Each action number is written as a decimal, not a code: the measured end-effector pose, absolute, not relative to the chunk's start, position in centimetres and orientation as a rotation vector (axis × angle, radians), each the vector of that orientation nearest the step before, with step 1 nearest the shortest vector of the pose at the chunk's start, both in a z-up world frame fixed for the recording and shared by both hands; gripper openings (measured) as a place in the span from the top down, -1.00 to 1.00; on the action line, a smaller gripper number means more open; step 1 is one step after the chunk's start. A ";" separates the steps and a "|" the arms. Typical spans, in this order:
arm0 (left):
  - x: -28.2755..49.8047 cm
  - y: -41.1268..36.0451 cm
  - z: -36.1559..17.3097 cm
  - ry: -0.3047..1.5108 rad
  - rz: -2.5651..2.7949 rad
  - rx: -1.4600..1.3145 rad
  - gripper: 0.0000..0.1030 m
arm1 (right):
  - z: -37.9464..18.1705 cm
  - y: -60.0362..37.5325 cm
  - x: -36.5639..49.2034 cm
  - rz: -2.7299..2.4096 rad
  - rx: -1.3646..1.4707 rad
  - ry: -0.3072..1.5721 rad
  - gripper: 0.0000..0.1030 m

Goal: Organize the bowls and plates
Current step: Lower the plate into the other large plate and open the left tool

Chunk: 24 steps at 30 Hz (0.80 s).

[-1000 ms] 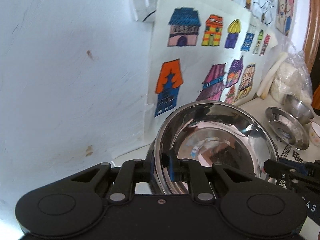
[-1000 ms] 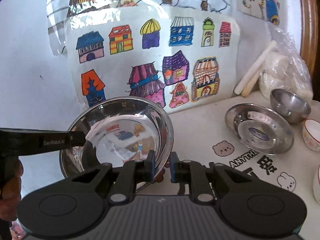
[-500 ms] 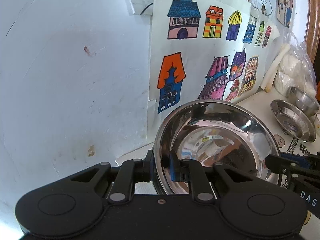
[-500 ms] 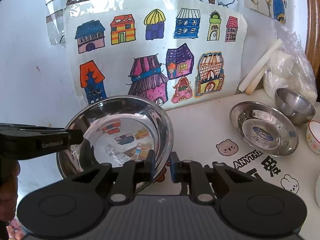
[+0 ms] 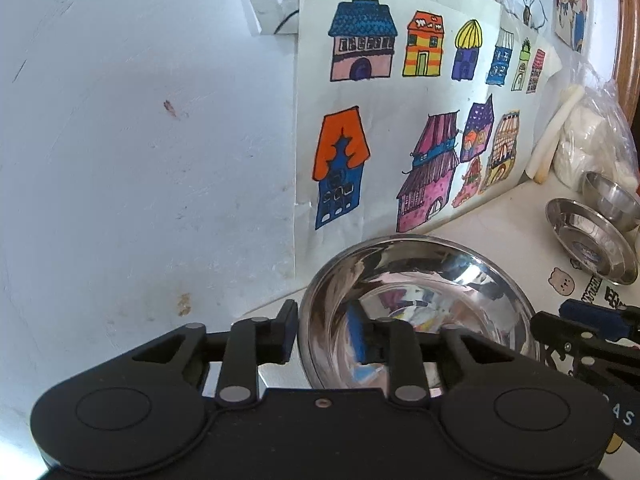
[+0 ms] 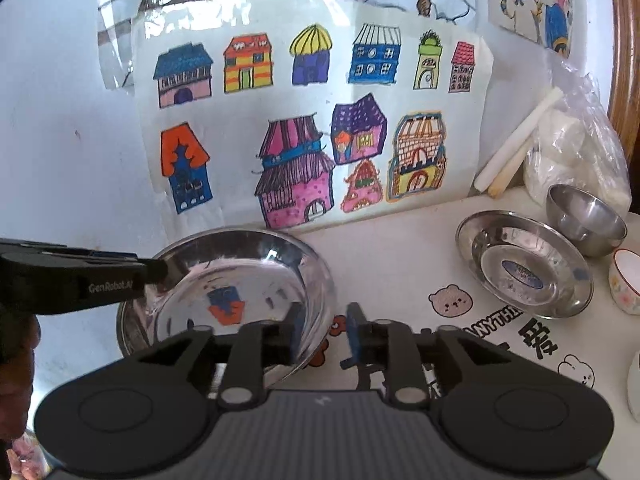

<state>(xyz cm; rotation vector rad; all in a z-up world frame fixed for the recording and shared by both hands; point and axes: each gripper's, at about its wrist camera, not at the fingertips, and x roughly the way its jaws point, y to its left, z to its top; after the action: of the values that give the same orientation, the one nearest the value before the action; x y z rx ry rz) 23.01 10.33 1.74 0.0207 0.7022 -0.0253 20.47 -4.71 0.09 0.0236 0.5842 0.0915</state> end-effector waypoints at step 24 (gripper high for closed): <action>21.6 2.4 5.0 0.577 -0.104 0.078 -0.99 | 0.9 -14.4 15.8 -0.014 0.184 0.469 -0.99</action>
<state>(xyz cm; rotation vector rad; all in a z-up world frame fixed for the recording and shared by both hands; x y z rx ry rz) 21.61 2.38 5.00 0.0783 0.5775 -0.1041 15.80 -14.42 0.92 0.1840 0.4692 -0.0139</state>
